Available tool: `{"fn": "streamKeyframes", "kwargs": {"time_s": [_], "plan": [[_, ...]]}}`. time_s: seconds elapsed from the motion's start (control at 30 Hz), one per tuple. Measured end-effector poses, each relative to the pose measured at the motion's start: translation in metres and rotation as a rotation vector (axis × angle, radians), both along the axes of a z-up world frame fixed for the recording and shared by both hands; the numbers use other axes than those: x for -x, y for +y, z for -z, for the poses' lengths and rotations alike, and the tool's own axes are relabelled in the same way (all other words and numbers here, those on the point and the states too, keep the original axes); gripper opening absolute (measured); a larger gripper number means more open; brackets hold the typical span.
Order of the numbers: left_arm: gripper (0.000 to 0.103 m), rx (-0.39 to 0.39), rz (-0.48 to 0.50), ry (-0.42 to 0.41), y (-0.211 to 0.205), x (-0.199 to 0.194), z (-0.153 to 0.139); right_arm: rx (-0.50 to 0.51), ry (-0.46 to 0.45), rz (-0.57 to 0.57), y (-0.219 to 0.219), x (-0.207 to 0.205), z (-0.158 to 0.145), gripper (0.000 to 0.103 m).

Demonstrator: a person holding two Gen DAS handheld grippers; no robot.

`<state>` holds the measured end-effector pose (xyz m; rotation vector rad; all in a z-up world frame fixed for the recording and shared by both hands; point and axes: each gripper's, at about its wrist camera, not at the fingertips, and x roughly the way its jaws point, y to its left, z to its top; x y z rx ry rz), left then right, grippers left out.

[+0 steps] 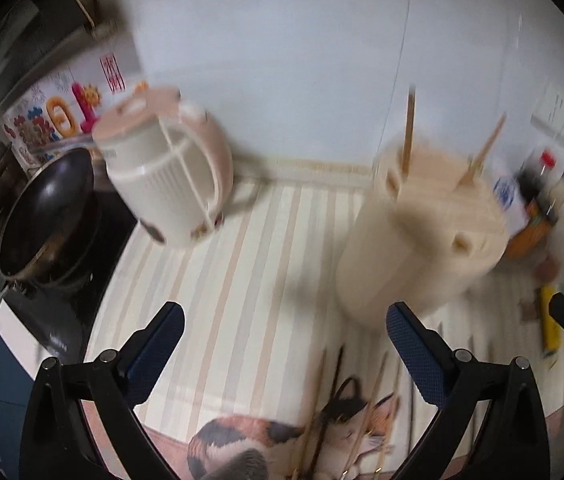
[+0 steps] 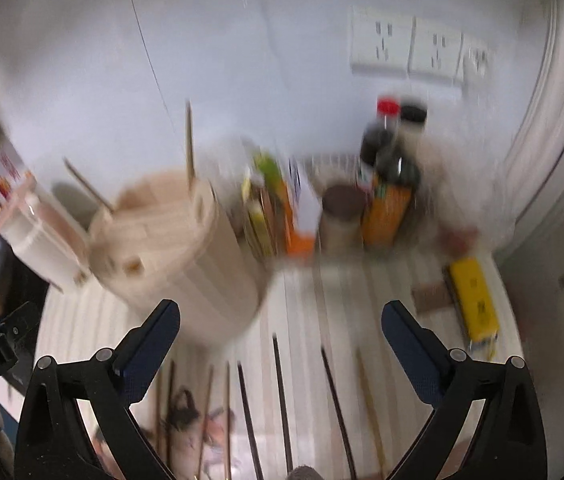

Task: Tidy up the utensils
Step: 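Grasp a wooden chopstick with left gripper while right gripper grasps a dark chopstick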

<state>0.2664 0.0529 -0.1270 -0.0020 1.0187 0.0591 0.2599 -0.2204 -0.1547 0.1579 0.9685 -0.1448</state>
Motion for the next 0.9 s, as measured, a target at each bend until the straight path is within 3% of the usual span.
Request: {"fn": "streamKeyframes", "kwargs": {"time_s": [0.33,0.47,0.53,0.7,0.8,0.9], "plan": [[0.103,-0.043,0.060,0.178,-0.018,0.011,0.078,-0.008,0.209,-0.002,-0.004,0.014,0.086,0.092],[0.099,-0.020,0.089,0.227,-0.022,0.009,0.099,-0.033,0.273,-0.005,-0.004,0.014,0.114,0.075],[0.085,-0.006,0.107,0.262,-0.023,0.007,0.112,-0.050,0.309,-0.012,-0.004,0.013,0.127,0.068],[0.055,0.025,0.138,0.345,-0.025,0.005,0.140,-0.091,0.402,-0.043,-0.001,0.011,0.159,0.037],[0.043,0.049,0.143,0.398,-0.023,0.003,0.157,-0.106,0.441,-0.049,-0.001,0.010,0.172,0.036],[0.042,0.067,0.136,0.443,-0.020,0.002,0.172,-0.128,0.468,-0.045,-0.001,0.009,0.182,0.036]]}}
